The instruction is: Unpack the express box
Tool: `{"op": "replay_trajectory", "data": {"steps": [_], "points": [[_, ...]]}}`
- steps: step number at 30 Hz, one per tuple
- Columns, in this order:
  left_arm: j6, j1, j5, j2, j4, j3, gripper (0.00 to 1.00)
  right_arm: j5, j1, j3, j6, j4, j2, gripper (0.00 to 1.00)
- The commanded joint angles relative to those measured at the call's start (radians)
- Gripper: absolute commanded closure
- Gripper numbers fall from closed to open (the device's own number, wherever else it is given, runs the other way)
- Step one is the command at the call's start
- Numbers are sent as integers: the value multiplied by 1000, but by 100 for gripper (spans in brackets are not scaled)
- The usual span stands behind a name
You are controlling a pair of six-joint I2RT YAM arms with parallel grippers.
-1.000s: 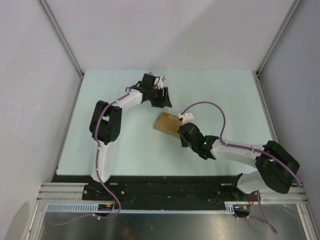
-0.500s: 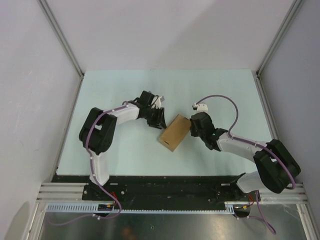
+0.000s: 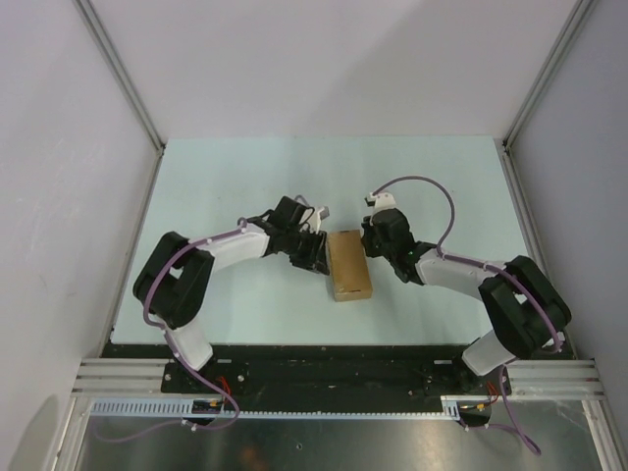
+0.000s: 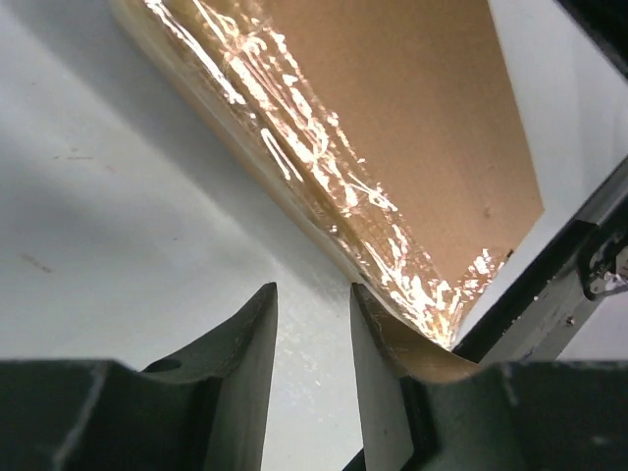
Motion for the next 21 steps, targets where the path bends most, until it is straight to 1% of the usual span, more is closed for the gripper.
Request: {"op": "replay_trajectory", "data": {"steps": [1,2,6,9,12,15,16,19,21], "points": [[9,-1,-99,-92,34,-27,62,-14,-6,71,-44,72,11,100],[-7,7,-160,-102,32,-29,62,8,-8,80,-47,61,5,100],[-57,35,-233,-159,34,-20,62,66,-8,92,-53,-35,-65,100],[-86,50,-258,-182,35,20,59,72,-6,96,-44,-97,-142,100],[-101,56,-229,-169,34,84,54,42,1,97,-23,-137,-216,100],[-95,56,-146,-144,34,143,52,-12,-2,99,20,-161,-288,100],[-87,56,-99,-141,37,154,50,-30,-3,100,40,-164,-304,100],[-54,56,-19,-132,49,174,44,-115,-3,103,54,-160,-351,100],[-41,59,-15,-124,57,178,41,-161,-3,105,72,-157,-368,100]]}}
